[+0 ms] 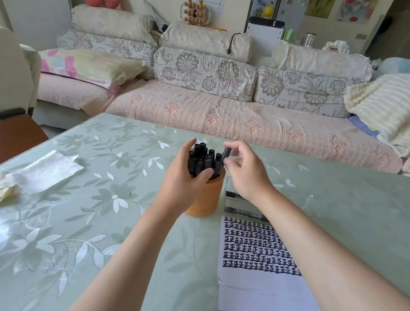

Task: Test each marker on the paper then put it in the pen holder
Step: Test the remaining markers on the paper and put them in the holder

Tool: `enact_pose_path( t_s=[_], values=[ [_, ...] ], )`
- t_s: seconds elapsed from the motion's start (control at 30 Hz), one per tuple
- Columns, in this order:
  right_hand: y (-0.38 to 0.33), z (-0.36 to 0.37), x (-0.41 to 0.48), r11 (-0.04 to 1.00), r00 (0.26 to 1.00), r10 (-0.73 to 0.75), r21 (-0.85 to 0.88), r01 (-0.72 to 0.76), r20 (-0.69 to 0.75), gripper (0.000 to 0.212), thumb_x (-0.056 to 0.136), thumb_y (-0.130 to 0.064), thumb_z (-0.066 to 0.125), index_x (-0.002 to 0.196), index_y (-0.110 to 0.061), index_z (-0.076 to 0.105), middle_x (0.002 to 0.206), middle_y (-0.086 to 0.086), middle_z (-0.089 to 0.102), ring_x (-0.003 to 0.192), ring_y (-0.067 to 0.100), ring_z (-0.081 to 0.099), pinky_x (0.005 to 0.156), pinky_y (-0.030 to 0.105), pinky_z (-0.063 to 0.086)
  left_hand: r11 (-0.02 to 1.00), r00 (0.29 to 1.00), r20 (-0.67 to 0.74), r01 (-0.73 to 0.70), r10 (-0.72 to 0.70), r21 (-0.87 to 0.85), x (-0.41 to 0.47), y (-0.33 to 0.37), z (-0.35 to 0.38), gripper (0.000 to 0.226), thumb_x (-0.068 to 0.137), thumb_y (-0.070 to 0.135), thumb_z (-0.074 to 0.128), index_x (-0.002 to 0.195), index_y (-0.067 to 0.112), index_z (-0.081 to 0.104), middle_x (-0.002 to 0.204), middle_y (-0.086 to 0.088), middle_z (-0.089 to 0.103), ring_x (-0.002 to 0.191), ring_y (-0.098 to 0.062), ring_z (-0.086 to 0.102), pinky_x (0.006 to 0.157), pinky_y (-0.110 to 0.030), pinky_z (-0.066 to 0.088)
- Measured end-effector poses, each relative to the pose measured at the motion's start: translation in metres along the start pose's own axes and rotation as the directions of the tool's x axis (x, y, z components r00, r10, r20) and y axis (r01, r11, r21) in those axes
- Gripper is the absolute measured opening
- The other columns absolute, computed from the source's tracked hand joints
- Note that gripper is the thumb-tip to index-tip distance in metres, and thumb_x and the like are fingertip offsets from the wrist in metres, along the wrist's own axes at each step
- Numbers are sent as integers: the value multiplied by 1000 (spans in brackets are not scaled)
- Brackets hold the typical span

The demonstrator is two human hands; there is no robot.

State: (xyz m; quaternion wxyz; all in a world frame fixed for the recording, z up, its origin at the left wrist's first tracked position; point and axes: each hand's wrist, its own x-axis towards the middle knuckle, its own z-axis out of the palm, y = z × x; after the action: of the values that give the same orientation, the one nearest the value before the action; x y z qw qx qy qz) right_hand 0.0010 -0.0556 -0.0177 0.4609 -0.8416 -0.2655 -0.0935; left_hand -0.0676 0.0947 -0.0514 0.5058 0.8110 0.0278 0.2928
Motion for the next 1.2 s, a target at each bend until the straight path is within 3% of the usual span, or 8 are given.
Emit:
enact_pose_path(
  t_s=[0.13, 0.27, 0.5, 0.6, 0.77, 0.93, 1.07, 1.2],
  values=[
    [6, 5, -3, 996, 994, -2, 88, -8, 110, 32, 97, -10, 53, 116, -36, 56, 109, -10, 72, 105, 7, 65, 97, 31, 50, 996, 998, -8, -68, 68, 59, 1, 5, 1, 63, 89, 33, 64, 145, 27, 36, 132, 9, 46, 122, -5, 44, 103, -26, 38],
    [7, 3, -3, 996, 998, -40, 87, 37, 42, 27, 94, -7, 60, 105, -28, 73, 108, -19, 69, 106, -1, 63, 100, 25, 49, 997, 999, -7, -35, 35, 73, 4, 4, -1, 45, 93, 31, 59, 135, 27, 48, 126, 11, 51, 117, -6, 49, 102, -29, 41],
    [11, -4, -6, 998, 993, -23, 59, 16, 117, 40, 94, -1, 52, 125, -26, 43, 120, -9, 64, 110, 6, 60, 96, 23, 45, 980, 997, 45, -73, 66, 184, -1, 0, -2, 63, 88, 24, 64, 145, 22, 36, 138, 6, 42, 126, -13, 44, 105, -27, 36],
    [23, -20, -6, 985, 985, 83, -163, -57, 154, 34, 97, -7, 49, 124, -26, 55, 126, -9, 58, 111, 9, 56, 94, 25, 42, 953, 984, -37, -158, 173, 260, -8, 4, -3, 57, 87, 23, 62, 140, 19, 41, 137, 4, 41, 126, -14, 41, 106, -30, 35],
    [48, -44, -14, 872, 932, 238, -483, -82, 271, 30, 99, -14, 47, 119, -24, 67, 128, -4, 64, 123, 16, 55, 102, 28, 40, 860, 890, -161, -343, 426, 377, -25, 14, -3, 25, 84, 12, 58, 108, 12, 61, 109, 0, 53, 97, -20, 48, 88, -29, 39],
    [57, -53, -12, 690, 987, 59, -720, 68, 150, 21, 92, -20, 63, 106, -29, 75, 108, -1, 73, 110, 22, 60, 96, 34, 48, 831, 875, 166, -484, 455, 276, -53, 5, 14, 9, 90, 12, 54, 96, 15, 60, 90, 7, 54, 83, -16, 53, 70, -33, 46],
    [63, -49, -8, 671, 929, 254, -741, 32, 270, 22, 90, -25, 66, 111, -30, 72, 115, -1, 70, 103, 23, 64, 88, 37, 53, 830, 866, 392, -448, 311, 332, -69, -18, 32, 22, 90, 29, 47, 106, 24, 62, 95, 12, 55, 90, -9, 52, 74, -33, 49],
    [72, -45, 0, 690, 879, 344, -724, 2, 330, 31, 87, -24, 69, 117, -31, 69, 116, -2, 67, 91, 21, 65, 86, 36, 56, 818, 859, 449, -434, 248, 379, -72, -32, 37, 31, 90, 35, 44, 115, 27, 59, 104, 11, 55, 97, -11, 50, 83, -30, 47]
  ],
)
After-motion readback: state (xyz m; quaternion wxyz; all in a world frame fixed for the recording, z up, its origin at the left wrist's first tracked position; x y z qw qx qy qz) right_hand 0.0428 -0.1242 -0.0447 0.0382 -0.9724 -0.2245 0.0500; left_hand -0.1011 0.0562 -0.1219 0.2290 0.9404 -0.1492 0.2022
